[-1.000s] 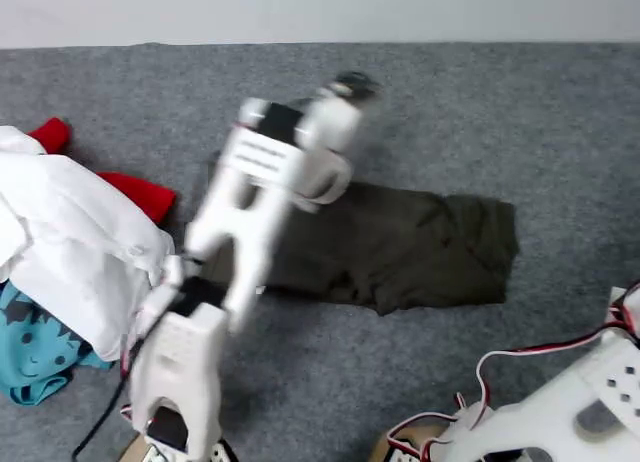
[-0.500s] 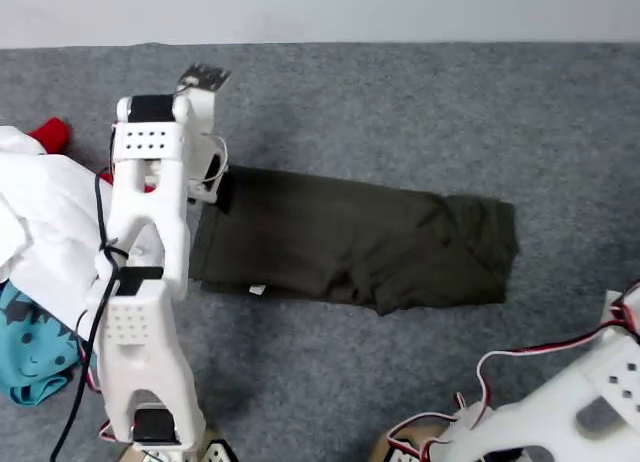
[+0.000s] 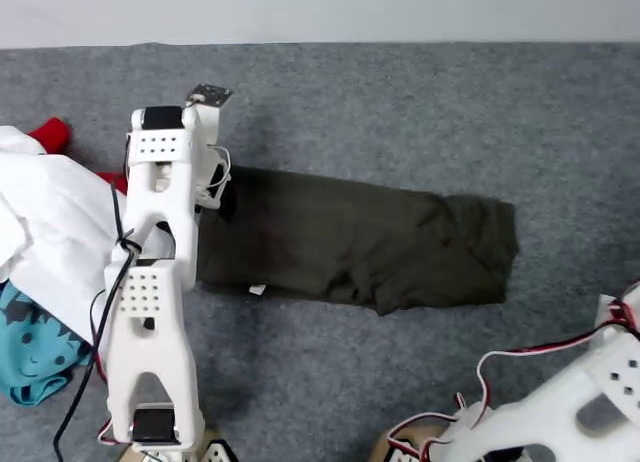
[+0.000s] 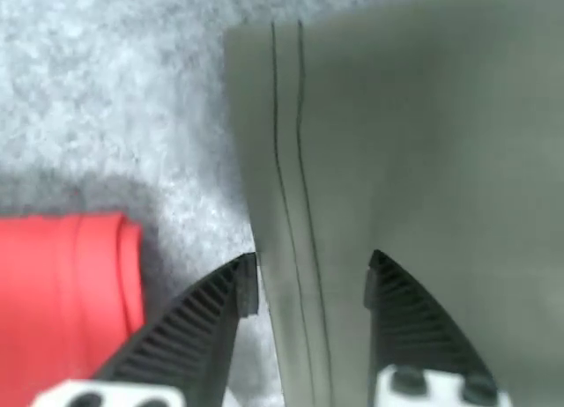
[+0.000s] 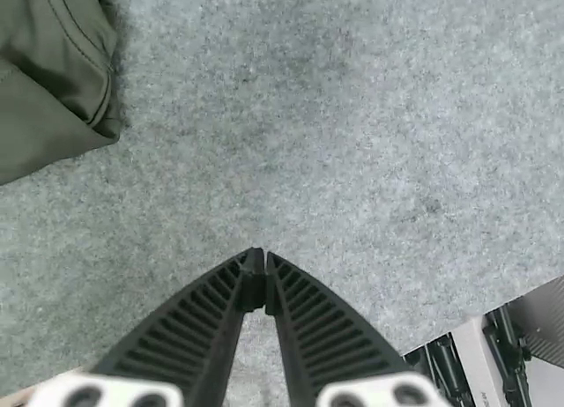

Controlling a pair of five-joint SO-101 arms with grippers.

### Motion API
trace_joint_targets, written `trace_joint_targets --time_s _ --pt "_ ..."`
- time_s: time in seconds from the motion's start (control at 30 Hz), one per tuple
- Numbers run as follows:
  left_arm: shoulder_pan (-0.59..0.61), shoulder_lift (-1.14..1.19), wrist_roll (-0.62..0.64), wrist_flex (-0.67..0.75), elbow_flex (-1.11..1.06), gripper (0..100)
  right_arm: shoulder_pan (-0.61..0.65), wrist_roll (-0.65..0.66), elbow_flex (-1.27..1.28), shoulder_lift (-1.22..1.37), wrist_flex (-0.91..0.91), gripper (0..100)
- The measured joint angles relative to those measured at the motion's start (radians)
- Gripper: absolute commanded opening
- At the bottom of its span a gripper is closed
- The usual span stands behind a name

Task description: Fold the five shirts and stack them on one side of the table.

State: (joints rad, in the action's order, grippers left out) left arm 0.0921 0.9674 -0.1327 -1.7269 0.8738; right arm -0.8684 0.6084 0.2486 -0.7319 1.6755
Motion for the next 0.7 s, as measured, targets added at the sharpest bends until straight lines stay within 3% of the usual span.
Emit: trace_joint_targets --time_s 0.23,0.5,0.7 --pt "0.0 0.078 0.0 -0.003 0.064 20 0.0 0.0 0.0 0.0 -0.028 1.2" --pt "-0.048 0.075 -0.006 -0.003 0.021 0 0.0 0.0 0.0 0.0 -0.034 1.2" --pt "-0.083 0.06 -0.08 -0.005 -0.009 0 0.0 0.0 0.0 0.0 -0.034 1.2"
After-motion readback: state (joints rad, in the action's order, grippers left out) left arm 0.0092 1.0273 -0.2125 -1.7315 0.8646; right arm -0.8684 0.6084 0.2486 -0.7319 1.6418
